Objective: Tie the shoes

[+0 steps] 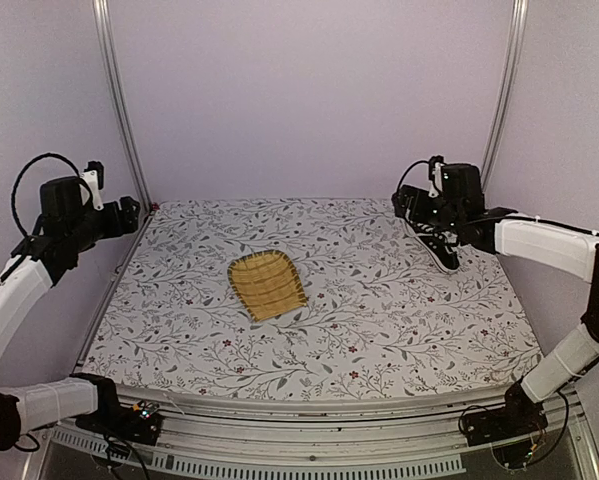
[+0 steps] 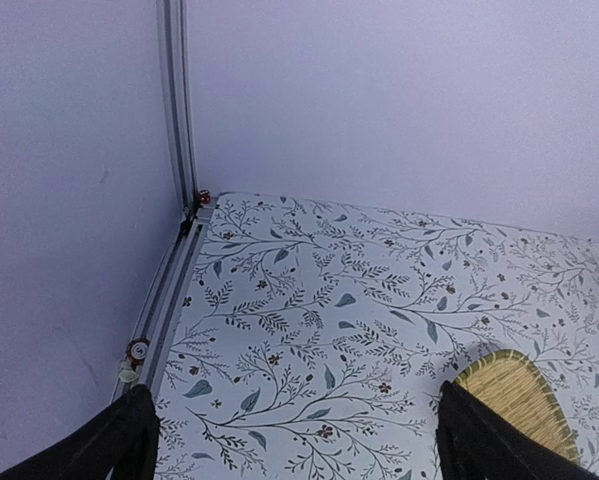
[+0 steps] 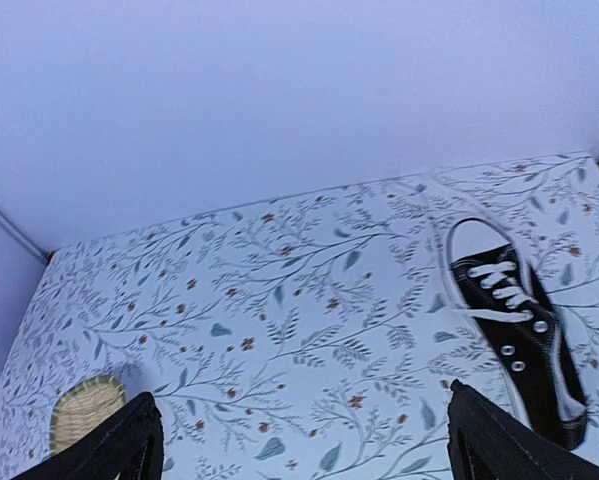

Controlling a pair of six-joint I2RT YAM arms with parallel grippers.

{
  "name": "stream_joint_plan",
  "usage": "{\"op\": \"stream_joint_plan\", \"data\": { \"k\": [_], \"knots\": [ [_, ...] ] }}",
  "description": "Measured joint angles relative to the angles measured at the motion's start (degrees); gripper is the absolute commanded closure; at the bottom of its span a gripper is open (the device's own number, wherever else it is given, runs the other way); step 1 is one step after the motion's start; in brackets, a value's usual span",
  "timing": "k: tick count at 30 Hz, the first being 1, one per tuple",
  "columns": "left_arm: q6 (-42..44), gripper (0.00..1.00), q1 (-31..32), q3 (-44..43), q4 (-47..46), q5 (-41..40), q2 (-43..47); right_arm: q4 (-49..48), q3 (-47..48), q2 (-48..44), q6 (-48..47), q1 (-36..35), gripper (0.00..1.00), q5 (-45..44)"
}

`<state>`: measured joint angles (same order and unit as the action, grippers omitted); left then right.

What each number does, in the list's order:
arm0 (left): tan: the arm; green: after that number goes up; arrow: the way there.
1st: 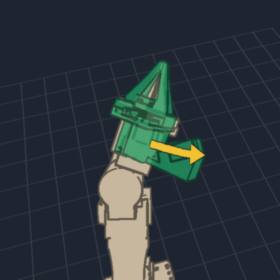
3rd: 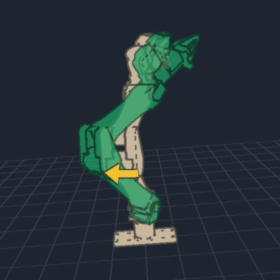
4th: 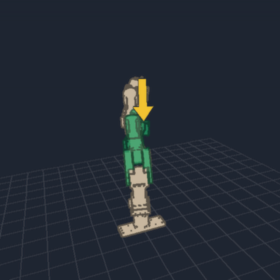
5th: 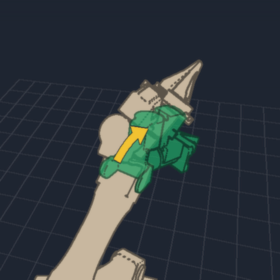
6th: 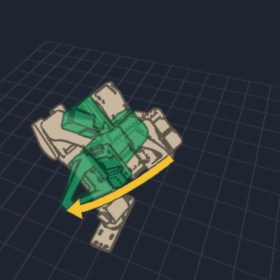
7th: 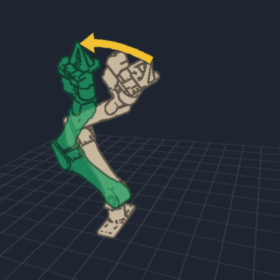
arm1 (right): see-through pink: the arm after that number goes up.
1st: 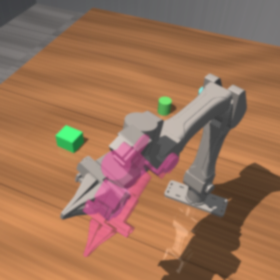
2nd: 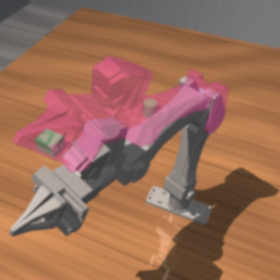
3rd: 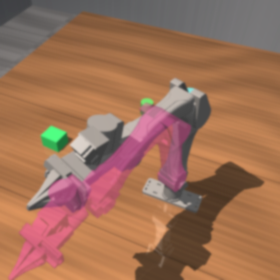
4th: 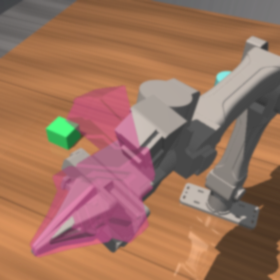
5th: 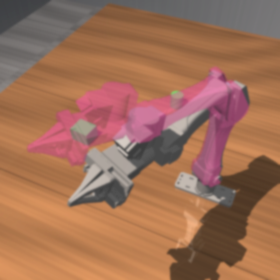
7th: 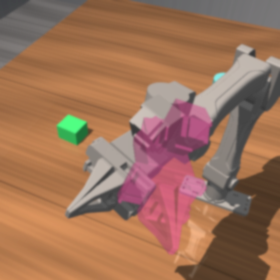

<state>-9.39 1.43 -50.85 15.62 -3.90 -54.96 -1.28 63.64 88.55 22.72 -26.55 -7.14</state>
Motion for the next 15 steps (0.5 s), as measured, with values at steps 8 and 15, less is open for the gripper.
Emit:
{"op": "stream_joint_plan", "data": {
  "k": [8, 15],
  "knots": [
    [-3.89, 0.03, 0.0, -1.38, -1.11, -1.33, -1.22, 2.89, -6.8, -5.99, -3.96, 11.82, 0.01, -5.57],
    [-4.83, 0.03, -0.02, -12.15, -3.67, 5.11, -10.95, 10.8, -1.29, -2.12, -7.04, 16.37, 0.0, -4.48]
  ]
}}
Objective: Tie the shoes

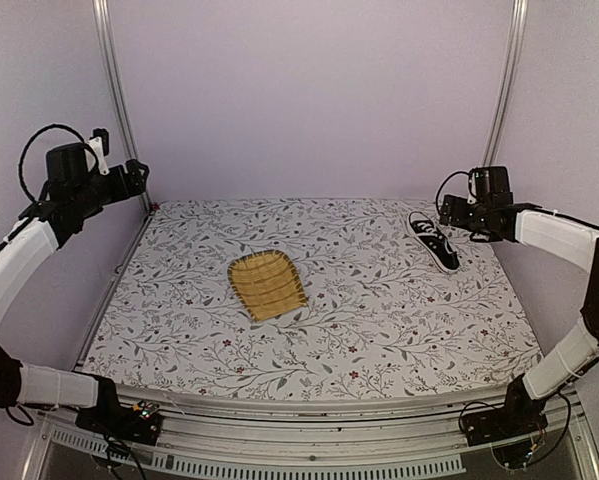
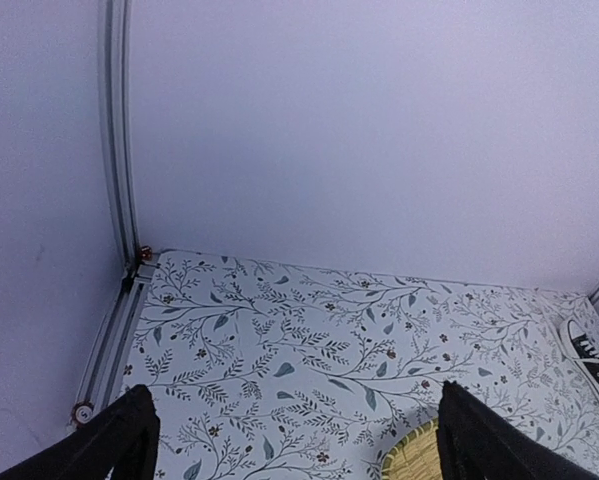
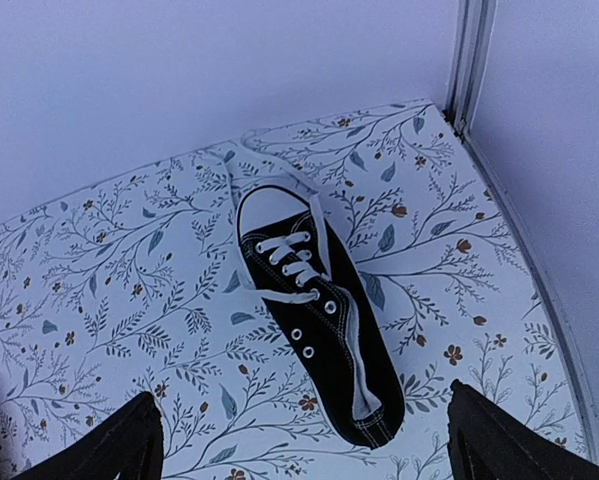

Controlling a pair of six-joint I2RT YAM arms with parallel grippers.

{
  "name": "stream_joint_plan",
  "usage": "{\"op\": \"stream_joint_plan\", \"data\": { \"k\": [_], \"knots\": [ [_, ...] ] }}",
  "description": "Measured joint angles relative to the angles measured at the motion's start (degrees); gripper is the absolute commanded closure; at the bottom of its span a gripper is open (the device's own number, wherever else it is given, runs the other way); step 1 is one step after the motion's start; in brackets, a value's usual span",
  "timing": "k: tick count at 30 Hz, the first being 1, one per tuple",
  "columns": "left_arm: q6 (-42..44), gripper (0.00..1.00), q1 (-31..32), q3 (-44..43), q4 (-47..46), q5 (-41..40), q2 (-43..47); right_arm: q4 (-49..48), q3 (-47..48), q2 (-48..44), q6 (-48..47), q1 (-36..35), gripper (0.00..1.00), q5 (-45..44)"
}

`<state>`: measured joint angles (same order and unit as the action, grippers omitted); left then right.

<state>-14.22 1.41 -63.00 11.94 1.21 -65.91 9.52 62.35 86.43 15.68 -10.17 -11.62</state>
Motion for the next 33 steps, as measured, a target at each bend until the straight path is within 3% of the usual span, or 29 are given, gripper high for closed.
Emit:
{"op": "stream_joint_plan", "data": {
  "k": [10, 20, 33],
  "knots": [
    [0.07, 0.03, -1.42, 2.21, -2.08, 7.65, -4.17, 9.07, 10.99, 15.32, -0.22, 0.11, 0.02, 8.92],
    [-0.72, 0.03, -8.04, 2.34, -1.84, 11.76, -4.24, 18.03, 22.49, 29.35, -1.18, 0.74, 0.06, -1.51],
    [-1.33, 0.03, -9.35, 2.34, -1.81, 14.4, -4.48, 16.92, 14.08, 27.23, -2.14, 1.07, 0.52, -2.54]
  ]
}}
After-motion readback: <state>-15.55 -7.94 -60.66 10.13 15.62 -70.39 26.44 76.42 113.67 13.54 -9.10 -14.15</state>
